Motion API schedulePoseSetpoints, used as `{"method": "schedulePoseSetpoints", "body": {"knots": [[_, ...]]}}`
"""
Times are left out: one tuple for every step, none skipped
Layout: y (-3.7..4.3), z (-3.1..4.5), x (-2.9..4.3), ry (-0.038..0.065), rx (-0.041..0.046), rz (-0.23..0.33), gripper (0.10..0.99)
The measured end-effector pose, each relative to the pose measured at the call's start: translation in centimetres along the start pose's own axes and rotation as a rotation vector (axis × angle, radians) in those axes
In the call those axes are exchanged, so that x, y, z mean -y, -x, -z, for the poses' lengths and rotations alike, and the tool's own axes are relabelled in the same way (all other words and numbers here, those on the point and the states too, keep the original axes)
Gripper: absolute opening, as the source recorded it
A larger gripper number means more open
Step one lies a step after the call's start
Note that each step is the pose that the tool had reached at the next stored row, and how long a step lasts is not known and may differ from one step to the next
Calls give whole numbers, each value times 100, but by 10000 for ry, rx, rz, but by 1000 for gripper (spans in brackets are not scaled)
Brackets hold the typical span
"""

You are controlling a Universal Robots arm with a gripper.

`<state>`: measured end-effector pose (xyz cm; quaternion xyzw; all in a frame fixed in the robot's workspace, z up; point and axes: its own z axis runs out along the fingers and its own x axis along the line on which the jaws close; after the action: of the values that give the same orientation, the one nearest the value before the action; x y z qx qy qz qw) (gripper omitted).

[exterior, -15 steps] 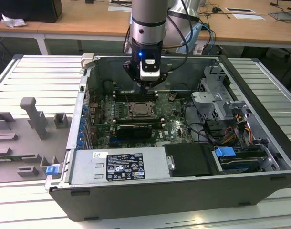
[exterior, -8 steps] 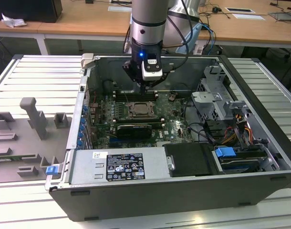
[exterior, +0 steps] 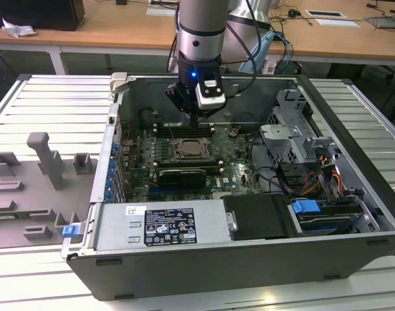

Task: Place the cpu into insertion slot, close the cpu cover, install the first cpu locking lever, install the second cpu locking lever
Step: 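Install the first cpu locking lever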

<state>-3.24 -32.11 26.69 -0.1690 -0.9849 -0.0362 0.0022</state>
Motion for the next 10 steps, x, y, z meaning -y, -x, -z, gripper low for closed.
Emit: {"method": "schedulePoseSetpoints", "body": {"knots": [[0, 0, 0, -2, -7, 91, 106], [0, 0, 0, -4, -14, 193, 106], [0, 0, 0, -6, -24, 329, 106], [0, 0, 0, -8, -32, 454, 106], [0, 0, 0, -11, -46, 654, 106], [-1, 0, 0, -16, -70, 990, 106], [-2, 0, 1, -22, -92, 1297, 106], [-4, 0, 1, -25, -108, 1526, 106], [-5, 12, 1, -27, -112, 1571, 106], [-6, 38, -1, -27, -112, 1579, 106]]}}
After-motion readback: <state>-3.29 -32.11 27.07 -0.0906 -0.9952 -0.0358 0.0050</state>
